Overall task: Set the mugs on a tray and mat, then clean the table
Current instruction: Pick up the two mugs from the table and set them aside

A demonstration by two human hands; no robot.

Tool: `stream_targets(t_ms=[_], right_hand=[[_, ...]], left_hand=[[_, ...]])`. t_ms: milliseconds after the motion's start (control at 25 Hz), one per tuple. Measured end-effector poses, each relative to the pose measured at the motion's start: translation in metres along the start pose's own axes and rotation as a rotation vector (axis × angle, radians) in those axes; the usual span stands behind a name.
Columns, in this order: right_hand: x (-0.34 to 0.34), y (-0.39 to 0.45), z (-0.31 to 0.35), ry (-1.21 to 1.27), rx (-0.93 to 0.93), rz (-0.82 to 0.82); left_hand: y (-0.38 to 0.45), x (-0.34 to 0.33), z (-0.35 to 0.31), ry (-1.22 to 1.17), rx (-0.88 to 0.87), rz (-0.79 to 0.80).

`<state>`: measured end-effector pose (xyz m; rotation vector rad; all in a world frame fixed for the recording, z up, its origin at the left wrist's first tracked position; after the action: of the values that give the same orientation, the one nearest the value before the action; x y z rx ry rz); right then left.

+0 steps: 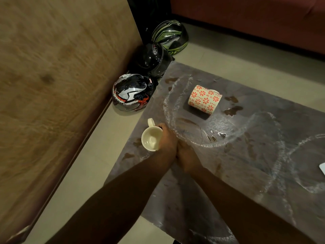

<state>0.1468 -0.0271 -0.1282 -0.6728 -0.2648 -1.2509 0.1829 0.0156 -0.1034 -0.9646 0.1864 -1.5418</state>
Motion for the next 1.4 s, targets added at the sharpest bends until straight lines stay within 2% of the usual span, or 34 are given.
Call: stream_targets(t_ms=[160, 280, 400, 560, 640, 760, 840, 920, 1040, 1160, 1240, 1400], right_hand=[[0.012, 0.01, 0.0, -0.301, 0.053, -0.022], [0.041, 0.017, 0.01, -0.388, 0.072, -0.112], [0.088, 0.018, 0.028, -0.47, 0.204, -0.373], [0.152, 0.04, 0.024, -0.559, 0.246, -0.494], [0.176, 0.061, 0.007, -0.566, 0.189, -0.433], [0.178, 0.09, -0.03, -0.564, 0.071, -0.174], [0.169, 0.098, -0.045, -0.472, 0.026, -0.083], [0.164, 0.099, -0.048, -0.354, 0.008, -0.12], [0.167, 0.089, -0.045, -0.213, 0.037, -0.266], [0.162, 0.08, -0.031, -0.119, 0.08, -0.328], [0.156, 0.078, -0.013, -0.058, 0.13, -0.335], [0.143, 0.085, 0.032, -0.092, 0.275, -0.274]], left_hand=[[0.002, -0.001, -0.004, 0.054, -0.003, -0.011], [0.006, 0.027, 0.022, -0.222, 0.046, -0.046], [0.006, 0.063, 0.072, -0.579, 0.154, -0.239], [0.018, 0.098, 0.106, -0.857, 0.162, -0.566], [0.04, 0.115, 0.099, -0.923, 0.11, -0.59], [0.077, 0.123, 0.078, -0.938, 0.066, -0.56], [0.098, 0.118, 0.064, -0.964, 0.019, -0.505], [0.106, 0.114, 0.06, -1.005, -0.004, -0.533], [0.1, 0.111, 0.058, -0.973, -0.037, -0.647], [0.093, 0.092, 0.065, -1.01, -0.07, -0.657], [0.09, 0.071, 0.078, -1.165, -0.065, -0.65], [0.077, 0.03, 0.108, -1.578, -0.053, -0.509]])
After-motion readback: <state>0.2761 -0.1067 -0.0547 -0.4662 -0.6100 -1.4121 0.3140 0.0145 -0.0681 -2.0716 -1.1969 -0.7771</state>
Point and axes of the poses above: each hand's wrist, its own y-axis towards the middle knuckle, its own x-axis out of the back of the hand, z = x × y, the point moved 8 cm from there along y, towards the middle knuckle, and after that the axes turned 2 degrees about -z, right-handed, at the moved point
